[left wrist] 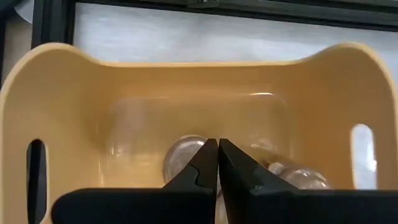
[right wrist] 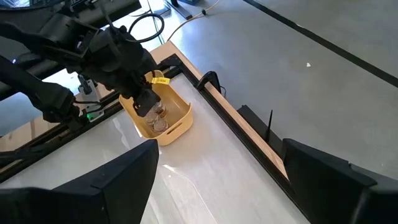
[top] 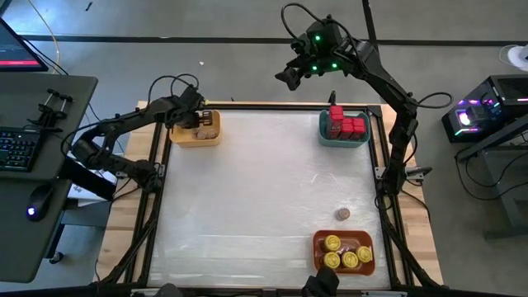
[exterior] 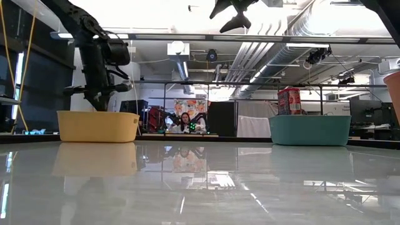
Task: Sort spices by type
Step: Put the bottom brown seasoning bottle into the yellow bin
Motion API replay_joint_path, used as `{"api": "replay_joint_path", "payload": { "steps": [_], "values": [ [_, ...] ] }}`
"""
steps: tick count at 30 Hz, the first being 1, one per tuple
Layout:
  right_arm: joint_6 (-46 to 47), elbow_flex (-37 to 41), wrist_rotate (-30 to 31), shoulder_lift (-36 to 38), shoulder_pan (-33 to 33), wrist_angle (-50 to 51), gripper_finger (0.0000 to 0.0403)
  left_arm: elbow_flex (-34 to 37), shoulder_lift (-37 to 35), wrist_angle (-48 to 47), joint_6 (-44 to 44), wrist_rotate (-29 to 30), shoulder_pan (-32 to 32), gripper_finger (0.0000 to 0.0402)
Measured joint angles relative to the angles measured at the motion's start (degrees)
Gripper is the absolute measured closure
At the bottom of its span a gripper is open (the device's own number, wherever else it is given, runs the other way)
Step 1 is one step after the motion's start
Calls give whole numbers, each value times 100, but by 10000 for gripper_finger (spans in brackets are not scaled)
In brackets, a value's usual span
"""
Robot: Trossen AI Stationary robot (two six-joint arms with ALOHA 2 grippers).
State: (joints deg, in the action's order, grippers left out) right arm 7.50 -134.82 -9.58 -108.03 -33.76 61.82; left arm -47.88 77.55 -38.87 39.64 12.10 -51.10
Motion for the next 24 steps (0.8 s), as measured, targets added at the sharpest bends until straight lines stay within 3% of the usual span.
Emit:
{"api": "replay_joint_path", "payload": {
  "steps": [6,10,13,17,24],
  "values": [
    [-41,0,0,0,0,0,66,1,-347,-501,120,-80,176,401],
    [-45,0,0,0,0,0,66,4,-441,-119,154,195,80,401],
    [-45,0,0,0,0,-2,66,-1,-292,361,-130,64,-95,401],
    [-40,0,0,-2,0,-2,66,7,91,322,-81,-63,-267,401],
    [12,0,0,-2,0,-2,66,2,450,629,-81,131,-294,401]
  ]
}}
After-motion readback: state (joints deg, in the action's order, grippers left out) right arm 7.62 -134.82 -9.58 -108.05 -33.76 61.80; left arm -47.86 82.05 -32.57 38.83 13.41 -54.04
